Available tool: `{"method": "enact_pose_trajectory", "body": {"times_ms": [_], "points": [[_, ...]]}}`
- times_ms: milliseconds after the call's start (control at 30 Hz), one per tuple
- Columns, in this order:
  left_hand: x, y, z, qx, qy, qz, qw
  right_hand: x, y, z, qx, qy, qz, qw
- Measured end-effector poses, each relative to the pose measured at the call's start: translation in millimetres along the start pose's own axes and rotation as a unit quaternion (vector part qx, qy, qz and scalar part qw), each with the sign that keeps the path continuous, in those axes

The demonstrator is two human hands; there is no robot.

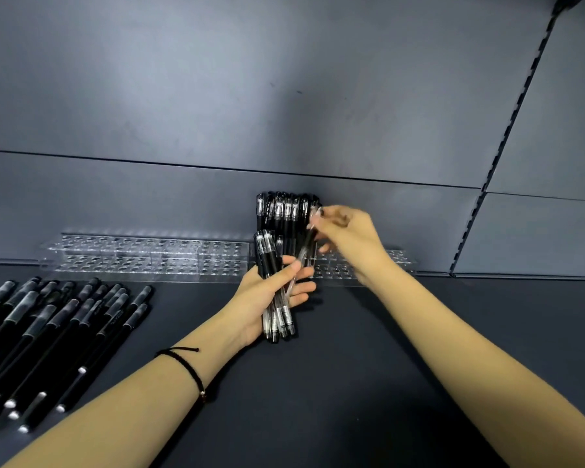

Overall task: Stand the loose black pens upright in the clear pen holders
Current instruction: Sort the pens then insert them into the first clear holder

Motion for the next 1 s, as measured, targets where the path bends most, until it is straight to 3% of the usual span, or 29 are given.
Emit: {"method": "enact_pose_trajectory", "body": {"times_ms": [133,233,500,733,900,1000], "points": [[-2,-1,1,-0.026,-0.008,-0.024,0.999,-42,-8,12,-0.092,0.014,-0.214,0.972],[-7,-2,2,-0.045,-0.012,-0.052,0.998,-53,-10,14,-0.138,0.082,-0.265,0.951],[-9,-6,5,-0.051,-0.007,-0.054,0.997,-38,-18,12,-0.180,0.185,-0.228,0.939],[-10,-5,4,-0.052,0.005,-0.056,0.997,-28,-20,-2,-0.138,0.245,-0.161,0.946],[-11,-7,4,-0.048,0.024,-0.065,0.996,-27,-24,5,-0.056,0.349,-0.093,0.931],[-9,-6,4,-0.050,0.014,-0.055,0.997,-28,-16,11,-0.085,0.325,-0.136,0.932]]}}
Point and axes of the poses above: each hand's wrist, its own y-axis away from the middle knuckle, its own x-axis out of the palm, z = x × y, the point moved 5 cm from there along -y, towards the middle knuckle, and after that the axes turned 11 degrees about z, right-handed, at the moved point
